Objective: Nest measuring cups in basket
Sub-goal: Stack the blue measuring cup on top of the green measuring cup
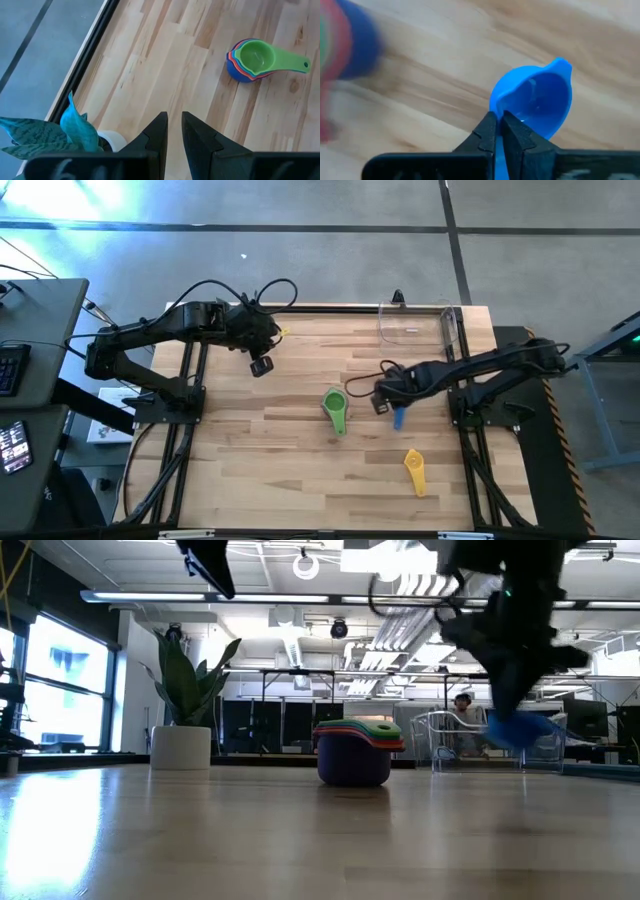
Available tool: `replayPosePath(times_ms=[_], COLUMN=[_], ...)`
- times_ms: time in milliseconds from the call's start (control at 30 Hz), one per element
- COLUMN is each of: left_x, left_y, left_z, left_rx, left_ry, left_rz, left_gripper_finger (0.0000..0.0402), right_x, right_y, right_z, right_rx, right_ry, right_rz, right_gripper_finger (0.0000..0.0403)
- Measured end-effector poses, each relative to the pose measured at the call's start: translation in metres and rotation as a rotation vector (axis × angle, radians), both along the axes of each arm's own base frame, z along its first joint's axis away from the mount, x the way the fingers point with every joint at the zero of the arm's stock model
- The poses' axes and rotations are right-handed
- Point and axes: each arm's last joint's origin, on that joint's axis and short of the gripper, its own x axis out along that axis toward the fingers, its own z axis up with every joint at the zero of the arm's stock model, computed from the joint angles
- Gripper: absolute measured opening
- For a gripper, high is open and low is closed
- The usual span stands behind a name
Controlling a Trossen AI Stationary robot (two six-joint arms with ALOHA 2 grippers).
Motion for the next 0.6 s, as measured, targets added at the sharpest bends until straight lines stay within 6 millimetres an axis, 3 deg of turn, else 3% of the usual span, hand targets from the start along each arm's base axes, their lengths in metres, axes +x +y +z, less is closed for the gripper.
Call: replayPosePath(times_ms=[300, 600], left_x=[-0.004, -0.008], left_y=[-0.001, -0.002], left_z=[-0.003, -0.002], left_rx=[-0.01, -0.037], left_ry=[0.047, 0.058], left_rz=[0.001, 0.014], left_gripper_finger=[0.0046, 0.0046], right_x=[0.032, 0.093], right_y=[-0.002, 0.003], right_z=[0.06, 0.078], right_rx=[-0.172, -0.212], right_ry=[-0.203, -0.239], right_rz=[0.092, 0.213], right_gripper_finger=[0.0001, 0.0001])
